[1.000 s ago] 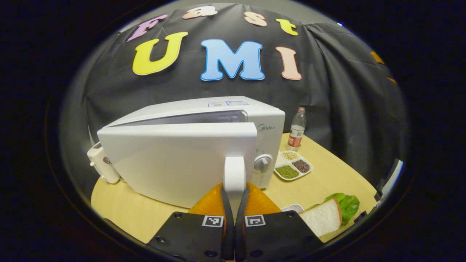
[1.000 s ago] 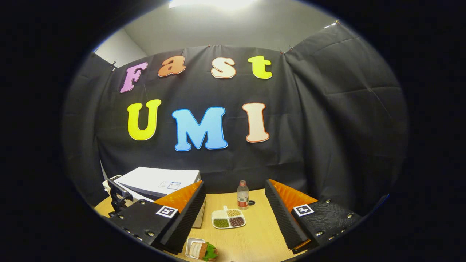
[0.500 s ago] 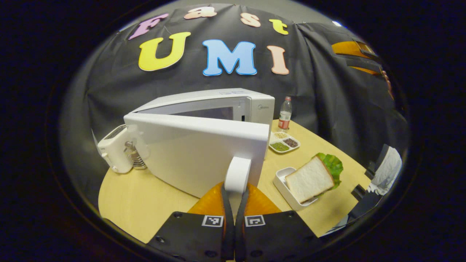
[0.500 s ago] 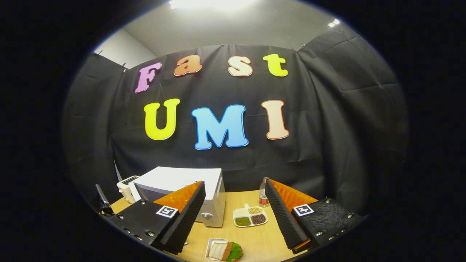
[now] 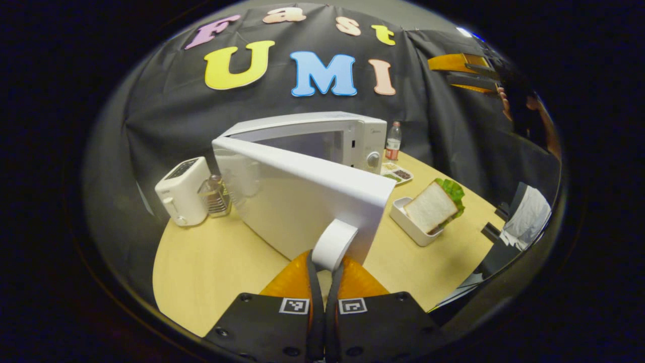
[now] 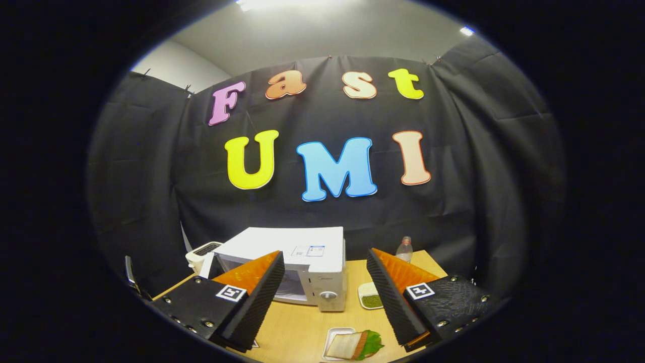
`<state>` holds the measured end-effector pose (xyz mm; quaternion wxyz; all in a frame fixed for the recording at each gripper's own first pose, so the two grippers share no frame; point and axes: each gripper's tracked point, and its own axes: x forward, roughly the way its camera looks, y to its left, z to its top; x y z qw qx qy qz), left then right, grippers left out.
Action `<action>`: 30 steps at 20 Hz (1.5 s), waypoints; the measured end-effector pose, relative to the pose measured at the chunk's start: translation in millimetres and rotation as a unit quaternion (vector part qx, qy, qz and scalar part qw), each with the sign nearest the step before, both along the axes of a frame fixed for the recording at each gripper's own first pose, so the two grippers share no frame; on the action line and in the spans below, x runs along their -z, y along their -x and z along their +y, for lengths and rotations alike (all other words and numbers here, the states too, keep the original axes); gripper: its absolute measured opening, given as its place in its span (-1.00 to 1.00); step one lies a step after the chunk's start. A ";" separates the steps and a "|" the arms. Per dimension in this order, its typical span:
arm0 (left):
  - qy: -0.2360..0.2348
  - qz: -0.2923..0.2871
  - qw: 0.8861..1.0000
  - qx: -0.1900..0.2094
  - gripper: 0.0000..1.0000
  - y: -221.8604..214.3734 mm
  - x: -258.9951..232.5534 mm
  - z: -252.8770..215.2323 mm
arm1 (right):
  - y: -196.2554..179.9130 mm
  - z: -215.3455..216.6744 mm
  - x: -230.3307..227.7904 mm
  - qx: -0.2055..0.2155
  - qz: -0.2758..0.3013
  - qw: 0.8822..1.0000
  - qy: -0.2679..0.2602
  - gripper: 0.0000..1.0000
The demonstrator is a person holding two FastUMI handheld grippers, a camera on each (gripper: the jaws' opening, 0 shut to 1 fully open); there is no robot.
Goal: Open the microwave oven with the left hand, put the food in, and close the microwave oven.
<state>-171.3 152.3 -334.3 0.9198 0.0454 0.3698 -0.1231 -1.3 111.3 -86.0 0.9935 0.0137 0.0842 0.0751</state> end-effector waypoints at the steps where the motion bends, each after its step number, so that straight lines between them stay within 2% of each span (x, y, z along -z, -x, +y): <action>1: -0.002 0.001 1.000 -0.006 -0.86 6.5 -0.7 13.3 | 1.3 6.8 2.5 -0.002 0.002 1.000 -0.001 0.90; 2: -0.004 -0.001 1.000 -0.014 -0.86 11.6 -2.8 26.5 | 3.0 13.0 3.4 -0.004 0.003 1.000 -0.002 0.99; 6: -0.008 -0.004 0.999 -0.040 -0.86 31.4 -7.5 81.6 | 5.6 29.3 12.5 -0.006 0.012 1.000 0.007 0.98; 11: -0.015 -0.010 0.999 -0.043 -0.87 41.2 -10.4 137.4 | 9.9 45.9 24.4 -0.013 0.034 0.999 0.015 0.99; 15: -0.022 -0.024 0.998 -0.061 -0.86 44.2 -13.0 167.6 | 10.3 46.1 34.3 -0.013 0.049 0.998 0.026 0.99; 19: -0.012 -0.027 0.998 -0.060 -0.77 48.2 -9.9 170.2 | 9.1 34.6 52.9 -0.012 0.072 0.997 0.037 0.99; 21: -0.016 -0.030 0.997 -0.064 -0.63 46.9 -10.1 173.1 | 6.5 25.1 62.0 -0.013 0.083 0.995 0.043 0.99; 22: -0.016 -0.032 0.997 -0.070 -0.41 45.1 -10.0 175.3 | 5.8 20.7 69.0 -0.016 0.091 0.995 0.044 0.99; 26: -0.023 -0.037 0.993 -0.113 0.80 50.5 -12.3 183.8 | 5.8 -19.5 106.4 -0.016 0.134 0.988 0.073 0.99; 29: -0.018 -0.034 0.988 -0.146 0.86 55.8 -12.0 181.0 | 9.3 -51.6 132.2 -0.009 0.165 0.983 0.076 0.99; 30: -0.029 -0.035 0.988 -0.150 0.80 60.4 -14.9 180.7 | 9.5 -61.8 138.4 -0.007 0.174 0.982 0.078 0.99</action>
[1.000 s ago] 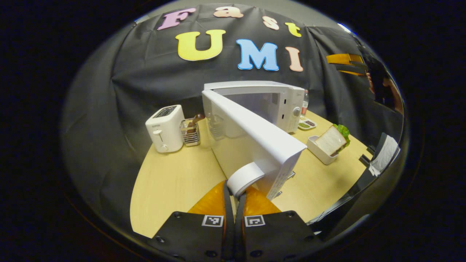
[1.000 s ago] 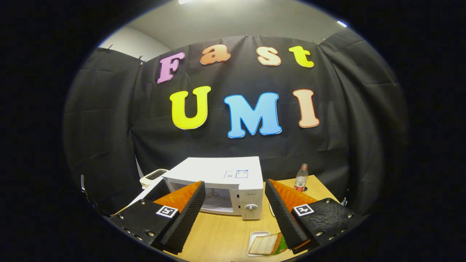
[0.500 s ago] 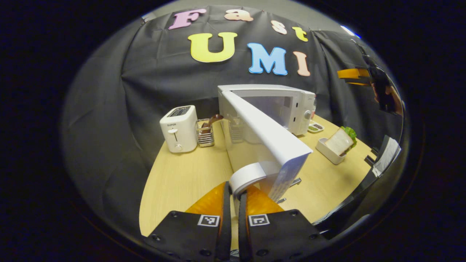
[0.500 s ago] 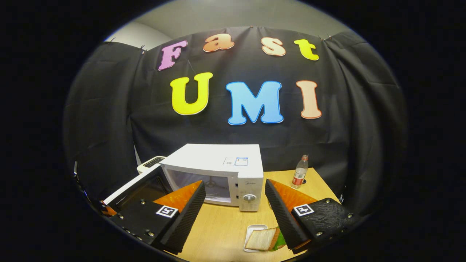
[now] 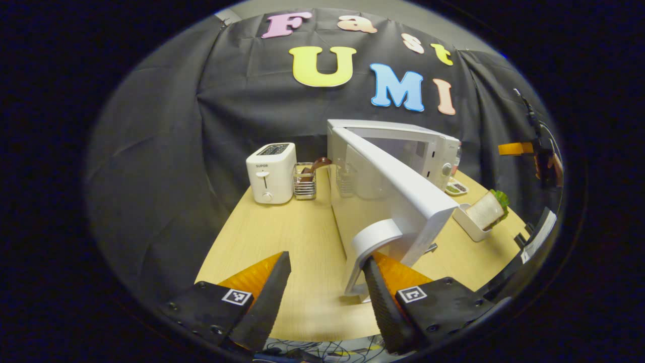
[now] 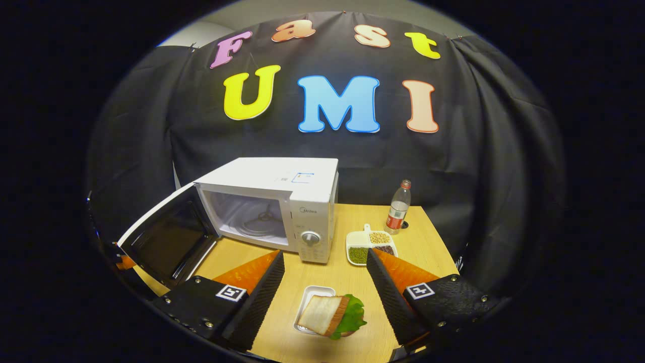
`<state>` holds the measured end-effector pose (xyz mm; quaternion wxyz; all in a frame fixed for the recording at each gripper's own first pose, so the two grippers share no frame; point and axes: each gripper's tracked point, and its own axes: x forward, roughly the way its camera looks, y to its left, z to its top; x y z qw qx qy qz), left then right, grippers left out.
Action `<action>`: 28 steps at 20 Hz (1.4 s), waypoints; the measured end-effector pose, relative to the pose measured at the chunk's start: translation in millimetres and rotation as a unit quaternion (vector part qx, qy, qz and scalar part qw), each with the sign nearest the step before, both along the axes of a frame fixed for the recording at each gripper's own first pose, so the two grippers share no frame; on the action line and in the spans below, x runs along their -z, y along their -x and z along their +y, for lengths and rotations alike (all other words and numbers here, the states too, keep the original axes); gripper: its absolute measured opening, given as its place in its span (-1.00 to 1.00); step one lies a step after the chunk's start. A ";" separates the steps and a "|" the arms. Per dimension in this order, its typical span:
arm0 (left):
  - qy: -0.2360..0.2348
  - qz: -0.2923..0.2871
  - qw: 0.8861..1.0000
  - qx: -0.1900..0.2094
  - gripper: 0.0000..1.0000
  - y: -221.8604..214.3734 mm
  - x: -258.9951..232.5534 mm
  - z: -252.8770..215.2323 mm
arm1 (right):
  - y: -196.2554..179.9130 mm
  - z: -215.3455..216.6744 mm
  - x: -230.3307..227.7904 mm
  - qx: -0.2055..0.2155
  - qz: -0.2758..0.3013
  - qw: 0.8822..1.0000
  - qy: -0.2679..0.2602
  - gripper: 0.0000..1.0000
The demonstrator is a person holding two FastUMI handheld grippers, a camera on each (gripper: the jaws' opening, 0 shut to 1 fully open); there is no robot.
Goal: Open the microwave oven with the left hand, put the food in, and close the microwave oven.
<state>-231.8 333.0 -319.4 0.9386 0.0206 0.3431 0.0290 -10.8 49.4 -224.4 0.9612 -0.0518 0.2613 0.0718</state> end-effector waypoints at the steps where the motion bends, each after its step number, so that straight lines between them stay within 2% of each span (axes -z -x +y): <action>1: -0.017 0.001 1.000 -0.005 0.80 7.2 -3.8 3.2 | 0.6 -9.2 6.7 0.001 0.008 1.000 0.001 0.99; 2: -0.031 0.003 0.999 -0.017 0.75 15.0 -8.0 8.6 | 1.5 -16.8 13.3 0.000 0.018 1.000 0.001 0.99; 6: -0.057 -0.015 0.995 -0.076 0.76 36.7 -48.6 16.7 | 9.8 -35.1 58.6 -0.004 0.095 0.995 -0.015 0.99; 7: -0.064 -0.036 0.994 -0.085 0.67 33.1 -71.6 7.6 | 15.4 -36.3 69.7 -0.006 0.119 0.993 -0.021 0.99; 8: -0.072 -0.066 0.991 -0.095 0.84 25.1 -98.8 -2.7 | 21.4 -37.0 80.1 -0.007 0.141 0.989 -0.032 0.98; 9: -0.075 -0.099 0.987 -0.106 0.78 15.9 -127.7 -16.0 | 27.9 -38.3 87.9 -0.005 0.160 0.986 -0.045 0.99; 11: -0.073 -0.161 0.976 -0.127 0.86 -7.2 -179.8 -46.9 | 33.8 -37.9 103.6 0.000 0.193 0.979 -0.070 0.99; 12: -0.072 -0.191 0.971 -0.128 0.97 -19.9 -204.3 -66.3 | 37.6 -35.1 111.2 0.000 0.206 0.975 -0.082 0.99; 14: -0.072 -0.233 0.963 -0.112 1.00 -46.1 -238.5 -113.6 | 40.8 -35.3 123.4 0.000 0.224 0.969 -0.100 0.99; 16: -0.066 -0.254 0.961 -0.088 1.00 -73.6 -260.0 -156.4 | 43.7 -33.3 136.2 -0.002 0.246 0.962 -0.119 0.99; 17: -0.063 -0.265 0.959 -0.072 0.90 -86.0 -269.7 -177.0 | 45.0 -32.1 142.3 -0.002 0.257 0.958 -0.130 0.99; 18: -0.062 -0.271 0.959 -0.058 0.98 -96.2 -275.6 -195.9 | 45.5 -31.5 148.1 0.001 0.268 0.953 -0.139 0.99; 20: -0.071 -0.270 0.960 -0.036 1.00 -110.7 -277.2 -222.7 | 46.3 -28.8 159.5 0.000 0.287 0.945 -0.159 0.98; 22: -0.074 -0.262 0.962 -0.037 1.00 -114.0 -274.7 -237.0 | 46.1 -25.0 167.4 -0.002 0.306 0.935 -0.180 0.93; 23: -0.065 -0.258 0.963 -0.037 1.00 -113.4 -272.0 -247.0 | 46.0 -21.6 173.5 -0.001 0.314 0.929 -0.194 0.72; 26: -0.058 -0.254 0.965 -0.033 1.00 -108.7 -265.2 -263.7 | 44.8 -14.3 171.9 0.010 0.335 0.912 -0.237 0.39; 27: -0.058 -0.253 0.965 -0.030 1.00 -109.5 -262.3 -264.7 | 44.8 -13.2 170.8 0.013 0.338 0.909 -0.244 0.11; 28: -0.057 -0.251 0.966 -0.029 1.00 -111.1 -260.5 -264.9 | 44.5 -12.9 170.8 0.011 0.340 0.908 -0.242 -0.06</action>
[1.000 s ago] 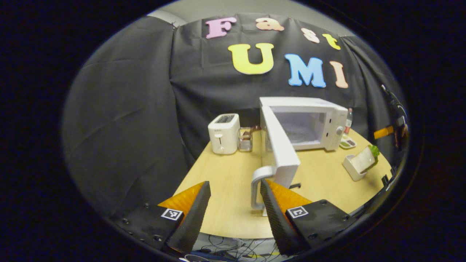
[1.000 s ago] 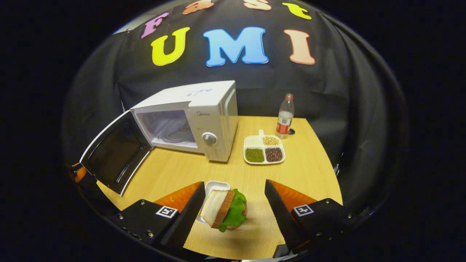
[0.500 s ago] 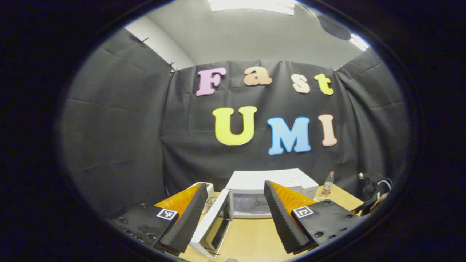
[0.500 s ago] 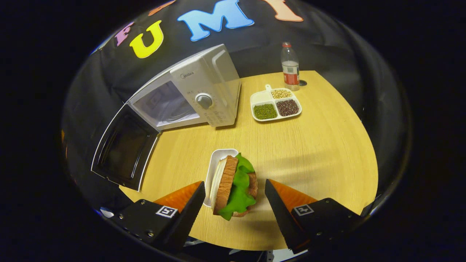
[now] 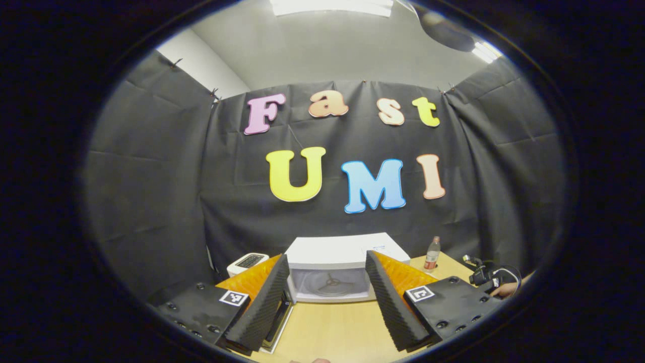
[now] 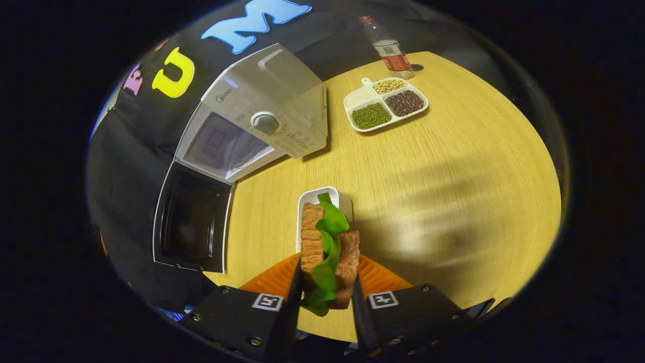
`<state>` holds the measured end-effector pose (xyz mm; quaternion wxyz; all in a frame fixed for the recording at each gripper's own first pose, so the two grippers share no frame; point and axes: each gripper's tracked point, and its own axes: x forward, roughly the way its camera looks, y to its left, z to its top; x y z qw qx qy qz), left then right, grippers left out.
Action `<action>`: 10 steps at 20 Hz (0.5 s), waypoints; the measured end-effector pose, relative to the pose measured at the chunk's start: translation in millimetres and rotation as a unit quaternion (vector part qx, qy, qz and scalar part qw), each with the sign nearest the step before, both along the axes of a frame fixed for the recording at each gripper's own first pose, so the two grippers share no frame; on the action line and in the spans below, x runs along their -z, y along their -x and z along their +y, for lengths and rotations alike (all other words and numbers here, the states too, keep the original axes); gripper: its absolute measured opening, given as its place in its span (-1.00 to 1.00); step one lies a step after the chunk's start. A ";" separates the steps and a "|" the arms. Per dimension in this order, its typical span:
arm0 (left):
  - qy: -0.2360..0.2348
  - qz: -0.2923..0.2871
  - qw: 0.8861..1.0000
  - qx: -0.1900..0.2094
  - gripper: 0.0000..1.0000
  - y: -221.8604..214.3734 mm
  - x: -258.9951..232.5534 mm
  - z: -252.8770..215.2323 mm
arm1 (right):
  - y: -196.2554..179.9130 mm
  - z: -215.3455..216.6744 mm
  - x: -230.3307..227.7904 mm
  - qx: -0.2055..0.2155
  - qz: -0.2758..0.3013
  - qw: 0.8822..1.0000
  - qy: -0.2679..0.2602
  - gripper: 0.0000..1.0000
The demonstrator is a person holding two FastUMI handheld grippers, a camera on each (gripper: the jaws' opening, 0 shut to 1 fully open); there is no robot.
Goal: Open the microwave oven with the left hand, put the food in, and close the microwave oven.
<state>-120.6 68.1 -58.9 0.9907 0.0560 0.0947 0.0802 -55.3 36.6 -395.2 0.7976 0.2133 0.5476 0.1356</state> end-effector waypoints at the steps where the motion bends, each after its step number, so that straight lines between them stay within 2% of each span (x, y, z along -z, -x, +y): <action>1: 0.004 -0.002 1.000 0.003 1.00 -3.1 1.3 1.0 | 1.5 0.9 -1.5 -0.007 -0.002 1.000 0.001 -0.14; 3: 0.014 -0.009 1.000 0.009 1.00 -10.2 -0.5 3.9 | -1.0 1.3 -8.6 -0.010 -0.014 1.000 0.002 -0.14; 4: 0.019 -0.014 1.000 0.015 1.00 -13.7 -3.0 6.4 | -3.4 1.4 -13.5 -0.006 -0.022 1.000 0.002 -0.05; 5: 0.021 -0.018 0.999 0.020 1.00 -16.7 -3.5 9.8 | -4.5 2.0 -19.4 0.001 -0.028 1.000 0.002 -0.14; 7: 0.025 -0.022 0.999 0.032 1.00 -22.7 -3.9 20.3 | -7.8 6.2 -31.6 0.015 -0.042 0.999 -0.003 -0.14; 10: 0.036 -0.029 0.998 0.046 1.00 -29.3 -8.7 42.2 | -11.9 26.7 -55.6 0.042 -0.055 0.996 -0.050 -0.14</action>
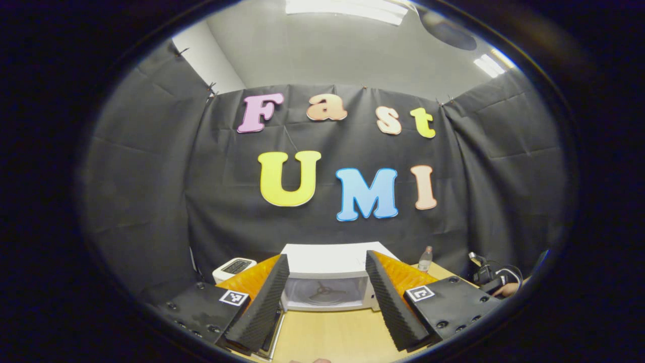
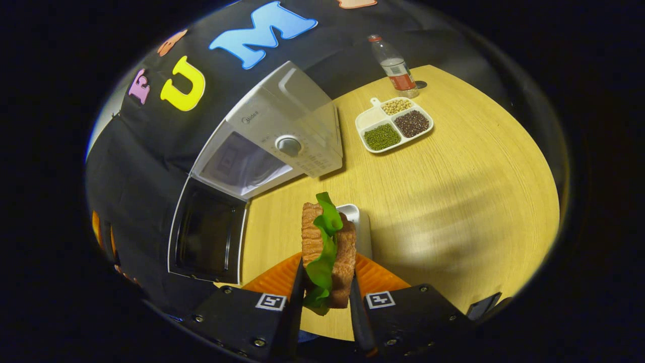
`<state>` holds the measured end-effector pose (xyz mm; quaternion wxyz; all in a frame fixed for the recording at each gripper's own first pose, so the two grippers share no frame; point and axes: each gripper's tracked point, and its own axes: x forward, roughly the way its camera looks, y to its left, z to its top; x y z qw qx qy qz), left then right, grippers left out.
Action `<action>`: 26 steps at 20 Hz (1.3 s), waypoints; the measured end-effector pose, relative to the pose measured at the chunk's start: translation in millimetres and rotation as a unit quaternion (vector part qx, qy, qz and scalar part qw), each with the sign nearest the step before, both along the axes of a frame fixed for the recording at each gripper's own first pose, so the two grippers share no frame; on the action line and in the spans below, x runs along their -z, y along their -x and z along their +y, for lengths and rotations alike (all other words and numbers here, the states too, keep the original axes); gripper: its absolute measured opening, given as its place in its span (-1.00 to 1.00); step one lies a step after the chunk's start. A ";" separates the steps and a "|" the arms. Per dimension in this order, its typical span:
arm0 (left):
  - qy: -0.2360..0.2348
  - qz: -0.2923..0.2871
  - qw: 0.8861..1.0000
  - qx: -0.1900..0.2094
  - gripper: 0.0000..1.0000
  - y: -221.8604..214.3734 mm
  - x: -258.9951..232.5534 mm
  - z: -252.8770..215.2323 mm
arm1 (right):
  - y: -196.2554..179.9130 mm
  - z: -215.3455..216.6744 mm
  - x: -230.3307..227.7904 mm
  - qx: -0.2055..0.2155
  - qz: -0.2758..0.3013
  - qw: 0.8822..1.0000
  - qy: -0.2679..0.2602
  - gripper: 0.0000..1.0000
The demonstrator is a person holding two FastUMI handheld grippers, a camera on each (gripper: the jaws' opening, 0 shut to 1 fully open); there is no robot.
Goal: Open the microwave oven with the left hand, put the food in, and close the microwave oven.
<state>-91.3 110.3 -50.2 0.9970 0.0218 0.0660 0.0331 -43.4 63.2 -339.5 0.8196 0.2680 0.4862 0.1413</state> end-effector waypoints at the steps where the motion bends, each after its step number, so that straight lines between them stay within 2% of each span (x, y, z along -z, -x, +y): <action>1: 0.000 -0.005 1.000 0.004 0.83 -1.5 -4.3 8.8 | -1.2 12.1 -14.4 0.009 -0.005 0.999 -0.033 -0.14; 4: 0.003 -0.016 1.000 0.017 1.00 -5.6 -14.3 32.4 | -7.8 44.6 -48.1 0.037 -0.023 0.993 -0.108 -0.14; 9: 0.014 -0.023 0.999 0.031 0.94 -8.6 -19.0 74.6 | -20.7 107.7 -87.4 0.063 -0.044 0.976 -0.205 -0.14; 12: 0.002 -0.031 0.999 0.026 0.94 -4.4 -23.5 101.9 | -31.3 136.3 -98.8 0.080 -0.051 0.965 -0.244 -0.15; 13: 0.001 -0.031 0.999 0.028 0.92 -2.8 -23.8 107.7 | -33.6 144.1 -98.2 0.085 -0.051 0.963 -0.250 -0.14; 14: 0.003 -0.034 0.999 0.030 1.00 -1.5 -24.3 113.7 | -37.7 153.0 -97.1 0.090 -0.050 0.961 -0.256 -0.05; 15: 0.007 -0.036 0.999 0.031 0.96 0.5 -25.6 119.3 | -40.5 160.3 -95.0 0.097 -0.050 0.959 -0.262 -0.05; 16: 0.008 -0.037 0.999 0.029 0.92 2.3 -25.3 126.2 | -45.3 167.1 -92.5 0.107 -0.048 0.956 -0.270 -0.14; 21: 0.010 -0.034 0.999 0.021 1.00 14.9 -23.7 157.1 | -66.3 192.0 -76.7 0.143 -0.053 0.950 -0.273 -0.14; 23: 0.005 -0.029 0.999 0.019 0.84 18.4 -21.1 167.7 | -79.3 202.4 -69.6 0.157 -0.061 0.948 -0.269 -0.14; 26: 0.006 -0.023 1.000 0.016 0.92 20.7 -16.8 180.0 | -103.9 214.9 -55.0 0.194 -0.071 0.943 -0.262 -0.14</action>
